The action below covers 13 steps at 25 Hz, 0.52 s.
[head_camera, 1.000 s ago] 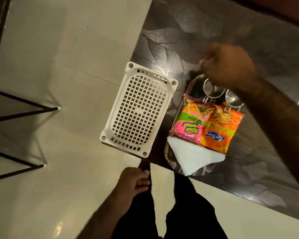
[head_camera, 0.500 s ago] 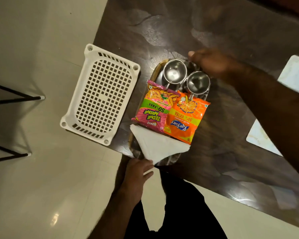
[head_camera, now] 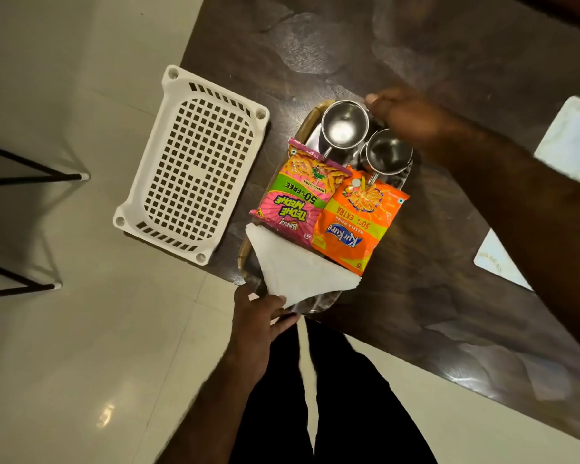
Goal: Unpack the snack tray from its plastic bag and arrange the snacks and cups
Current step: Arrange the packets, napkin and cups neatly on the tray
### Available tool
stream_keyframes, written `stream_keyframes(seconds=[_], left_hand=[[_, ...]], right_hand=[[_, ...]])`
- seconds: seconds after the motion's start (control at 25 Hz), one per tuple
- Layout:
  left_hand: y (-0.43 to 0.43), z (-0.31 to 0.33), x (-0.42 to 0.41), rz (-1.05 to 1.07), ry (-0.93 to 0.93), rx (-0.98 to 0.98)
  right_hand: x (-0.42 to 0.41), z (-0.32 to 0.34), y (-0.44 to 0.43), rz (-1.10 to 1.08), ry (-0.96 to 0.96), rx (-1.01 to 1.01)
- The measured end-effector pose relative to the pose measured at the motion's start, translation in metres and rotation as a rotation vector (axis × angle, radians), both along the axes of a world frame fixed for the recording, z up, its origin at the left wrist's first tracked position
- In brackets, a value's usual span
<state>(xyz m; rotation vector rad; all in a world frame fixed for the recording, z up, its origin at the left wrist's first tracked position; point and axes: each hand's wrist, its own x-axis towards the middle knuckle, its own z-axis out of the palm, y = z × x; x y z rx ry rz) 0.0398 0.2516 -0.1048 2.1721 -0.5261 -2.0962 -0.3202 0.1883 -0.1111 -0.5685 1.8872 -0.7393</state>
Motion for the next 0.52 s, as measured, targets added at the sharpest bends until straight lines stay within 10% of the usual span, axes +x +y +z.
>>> stream_keyframes(seconds=[0.52], left_hand=[[-0.077,0.039,0.022,-0.44,0.05,-0.233]], right_hand=[[0.026,0.039,0.116,-0.357,0.084,0.156]])
